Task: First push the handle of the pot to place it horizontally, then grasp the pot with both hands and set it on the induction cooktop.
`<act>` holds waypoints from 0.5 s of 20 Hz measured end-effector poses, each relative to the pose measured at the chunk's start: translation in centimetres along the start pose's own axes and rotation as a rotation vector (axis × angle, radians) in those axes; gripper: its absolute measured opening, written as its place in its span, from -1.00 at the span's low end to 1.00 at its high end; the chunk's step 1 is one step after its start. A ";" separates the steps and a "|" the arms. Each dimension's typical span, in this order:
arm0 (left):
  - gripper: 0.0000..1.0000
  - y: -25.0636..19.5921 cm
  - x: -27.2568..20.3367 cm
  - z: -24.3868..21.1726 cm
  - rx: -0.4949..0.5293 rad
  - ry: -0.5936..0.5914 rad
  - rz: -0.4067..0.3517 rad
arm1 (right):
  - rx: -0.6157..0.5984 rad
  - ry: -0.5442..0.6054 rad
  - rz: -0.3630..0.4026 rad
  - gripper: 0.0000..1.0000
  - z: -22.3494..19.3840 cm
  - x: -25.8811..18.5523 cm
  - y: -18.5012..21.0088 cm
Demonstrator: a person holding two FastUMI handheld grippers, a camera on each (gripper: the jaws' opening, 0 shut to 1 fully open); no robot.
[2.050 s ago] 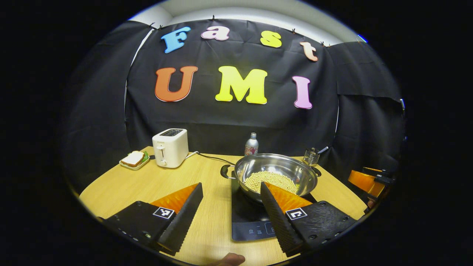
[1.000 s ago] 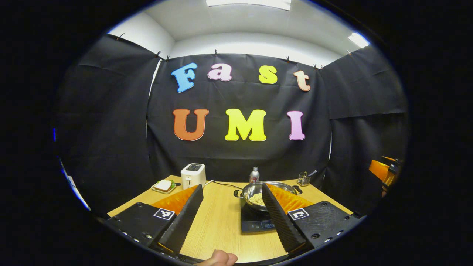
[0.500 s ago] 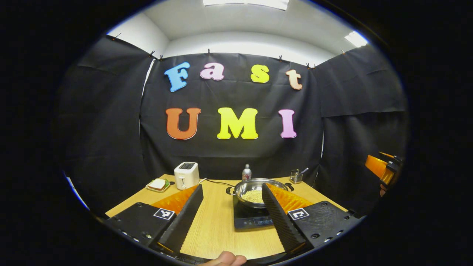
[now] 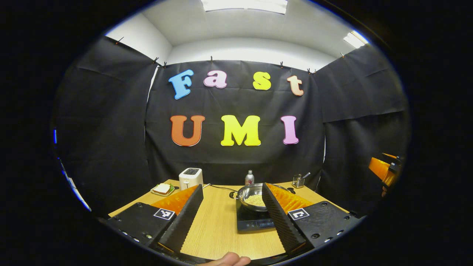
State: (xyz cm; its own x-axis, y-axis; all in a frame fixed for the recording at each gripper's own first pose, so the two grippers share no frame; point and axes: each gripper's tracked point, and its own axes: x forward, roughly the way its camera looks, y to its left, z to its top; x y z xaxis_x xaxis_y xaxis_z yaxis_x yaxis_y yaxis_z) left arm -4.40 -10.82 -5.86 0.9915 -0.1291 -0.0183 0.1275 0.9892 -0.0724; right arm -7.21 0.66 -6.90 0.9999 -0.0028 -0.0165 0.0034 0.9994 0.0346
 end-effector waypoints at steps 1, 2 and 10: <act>0.69 0.0 -0.1 0.2 0.001 -0.008 -0.002 | 0.002 0.002 -0.001 0.93 -0.1 -0.1 0.0; 0.90 0.0 -0.3 0.2 0.004 -0.015 0.000 | 0.003 0.005 -0.001 0.93 -0.3 0.0 -0.1; 0.91 -0.4 -0.9 0.0 0.055 -0.032 0.006 | -0.001 -0.022 0.017 0.93 -0.2 -0.3 0.4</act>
State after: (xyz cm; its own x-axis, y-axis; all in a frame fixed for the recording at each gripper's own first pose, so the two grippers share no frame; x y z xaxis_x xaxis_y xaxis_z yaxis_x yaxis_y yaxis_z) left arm -5.33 -11.09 -5.82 0.9925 -0.1216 0.0130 0.1218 0.9924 -0.0176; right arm -7.55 1.05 -7.09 0.9999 0.0134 0.0057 -0.0136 0.9994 0.0332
